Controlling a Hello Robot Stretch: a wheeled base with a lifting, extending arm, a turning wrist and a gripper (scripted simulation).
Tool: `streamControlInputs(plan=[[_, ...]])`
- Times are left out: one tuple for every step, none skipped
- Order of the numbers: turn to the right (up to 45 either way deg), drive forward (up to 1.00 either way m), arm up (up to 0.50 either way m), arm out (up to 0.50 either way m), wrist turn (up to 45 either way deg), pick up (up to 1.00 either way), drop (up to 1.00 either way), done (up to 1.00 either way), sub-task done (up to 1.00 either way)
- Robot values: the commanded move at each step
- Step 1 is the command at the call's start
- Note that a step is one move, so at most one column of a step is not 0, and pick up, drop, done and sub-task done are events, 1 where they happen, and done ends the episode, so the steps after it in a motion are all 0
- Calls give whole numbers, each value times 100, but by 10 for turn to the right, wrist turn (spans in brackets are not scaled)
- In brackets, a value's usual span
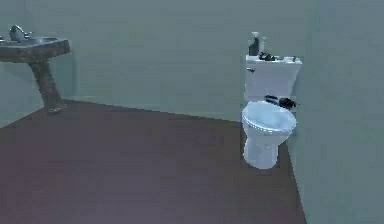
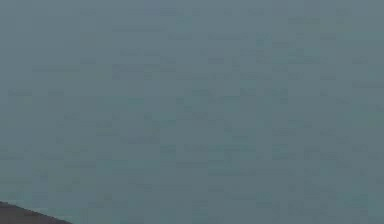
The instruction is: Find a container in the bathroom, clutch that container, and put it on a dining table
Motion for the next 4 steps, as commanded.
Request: streamControlInputs(plan=[[-300,0,0,0,0,0,0,0,0],[0,0,34,0,0,0,0,0,0],[0,0,0,24,0,0,0,0,0],[0,0,0,0,450,0,0,0,0]])
